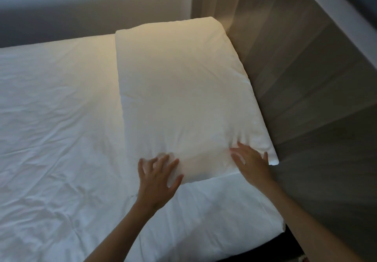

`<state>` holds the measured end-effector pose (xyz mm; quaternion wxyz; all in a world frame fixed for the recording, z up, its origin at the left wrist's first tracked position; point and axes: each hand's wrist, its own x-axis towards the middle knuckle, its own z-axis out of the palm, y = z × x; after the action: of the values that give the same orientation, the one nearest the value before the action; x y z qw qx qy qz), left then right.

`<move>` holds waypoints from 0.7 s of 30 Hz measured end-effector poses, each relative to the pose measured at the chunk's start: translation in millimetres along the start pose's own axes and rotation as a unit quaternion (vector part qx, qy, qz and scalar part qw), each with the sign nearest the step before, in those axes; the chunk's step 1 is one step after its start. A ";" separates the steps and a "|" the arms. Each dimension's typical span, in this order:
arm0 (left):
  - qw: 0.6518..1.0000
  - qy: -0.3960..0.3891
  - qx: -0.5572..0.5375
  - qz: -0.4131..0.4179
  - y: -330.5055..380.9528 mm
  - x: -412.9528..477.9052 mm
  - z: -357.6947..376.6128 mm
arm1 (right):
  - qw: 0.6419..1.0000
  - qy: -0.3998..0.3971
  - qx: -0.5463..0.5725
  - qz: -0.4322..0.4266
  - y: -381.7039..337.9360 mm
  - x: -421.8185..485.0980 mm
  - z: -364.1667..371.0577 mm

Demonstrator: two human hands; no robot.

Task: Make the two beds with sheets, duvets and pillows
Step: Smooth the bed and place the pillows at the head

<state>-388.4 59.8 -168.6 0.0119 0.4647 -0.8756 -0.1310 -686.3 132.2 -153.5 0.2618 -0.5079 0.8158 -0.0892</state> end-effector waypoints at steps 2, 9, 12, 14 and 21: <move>0.996 0.083 -0.039 -0.001 4.0 22.1 -22.5 | 0.994 0.093 0.062 -0.012 -20.2 15.7 -21.4; 0.997 -0.002 -0.027 -0.077 10.1 128.1 -51.5 | 0.994 0.071 0.032 -0.071 -86.6 89.2 -39.0; 0.995 -0.024 -0.012 -0.101 10.9 169.8 -40.7 | 0.999 0.015 0.015 -0.024 -94.0 124.5 -28.6; 0.992 -0.015 -0.007 -0.122 6.9 196.1 -33.9 | 1.000 0.009 -0.027 0.004 -89.1 150.2 -21.5; 0.982 0.069 0.017 -0.172 -15.4 273.7 -9.0 | 0.991 0.095 -0.087 0.034 -67.0 254.8 -22.8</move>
<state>-530.0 -174.0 -191.3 0.0413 0.6167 -0.7816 -0.0842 -734.1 -124.9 -192.4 0.1410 -0.4901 0.8583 -0.0568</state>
